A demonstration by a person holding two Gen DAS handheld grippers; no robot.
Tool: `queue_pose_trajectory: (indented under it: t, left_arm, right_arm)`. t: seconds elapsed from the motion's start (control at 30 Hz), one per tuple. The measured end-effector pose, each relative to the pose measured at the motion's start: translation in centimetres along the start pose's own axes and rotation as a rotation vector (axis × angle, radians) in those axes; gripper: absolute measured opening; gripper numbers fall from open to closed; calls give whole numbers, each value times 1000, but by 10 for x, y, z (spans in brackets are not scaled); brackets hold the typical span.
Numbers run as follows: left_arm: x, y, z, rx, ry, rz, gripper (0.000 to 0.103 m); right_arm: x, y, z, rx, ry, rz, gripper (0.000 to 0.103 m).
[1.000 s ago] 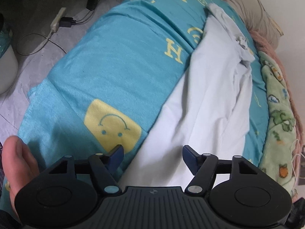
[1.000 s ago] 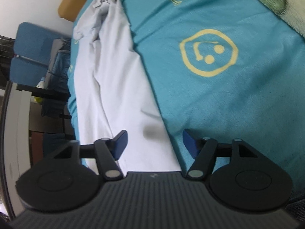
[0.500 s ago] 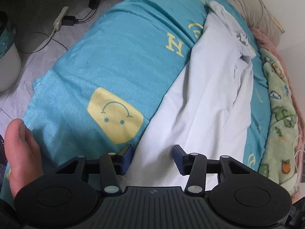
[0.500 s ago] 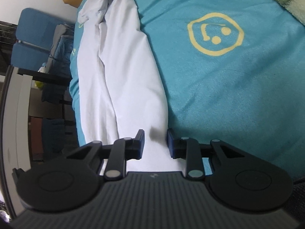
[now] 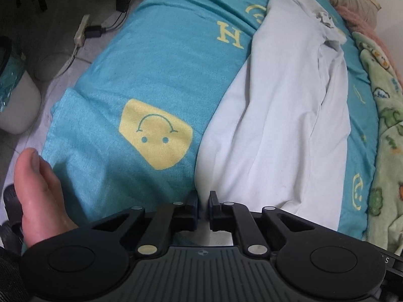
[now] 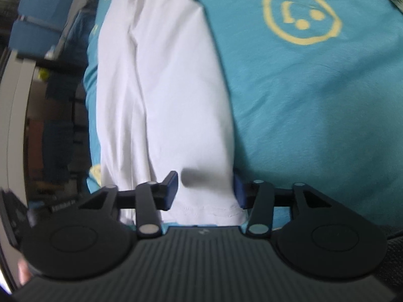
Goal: Fold clothes
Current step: 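Grasp the hem with both grippers and fold it up toward the collar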
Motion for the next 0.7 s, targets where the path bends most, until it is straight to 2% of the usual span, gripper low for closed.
queue_pose_trajectory:
  t: [0.03, 0.07, 0.1, 0.13, 0.17, 0.27, 0.5, 0.6, 0.7]
  left_arm:
    - [1, 1, -4, -12, -18, -12, 6]
    - [2, 8, -5, 8, -17, -27, 5]
    - [4, 16, -6, 28, -16, -43, 5]
    - [5, 23, -8, 48, -16, -59, 5]
    - [7, 31, -9, 68, -15, -74, 4]
    - [11, 54, -13, 129, -12, -121, 4]
    - [21, 107, -21, 270, -7, -231, 3]
    - [27, 130, -26, 323, -10, -276, 3]
    - [48, 150, -34, 350, -33, -307, 3]
  right_arm:
    - [2, -2, 5, 18, 31, 13, 49]
    - [5, -4, 10, 38, 64, 27, 48]
    - [7, -6, 16, 67, 97, 37, 43]
    - [9, -8, 21, 104, 122, 42, 34]
    - [12, -8, 25, 133, 138, 48, 13]
    - [17, 2, 34, 159, 170, 4, 10]
    - [33, 93, 53, -12, 152, -243, 9]
    - [41, 131, 58, -53, 147, -332, 9]
    - [58, 158, 61, -81, 156, -394, 9]
Point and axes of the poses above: each gripper's, at about its wrist camera, not at the fingertips, and y roughly against the way its jaws point, z to its left, x to its underside, the point moved 3 cm from there along -y, roughly the way its jaws point, and after that the axes turned 15 degrees about z, right-handed, at the moved point
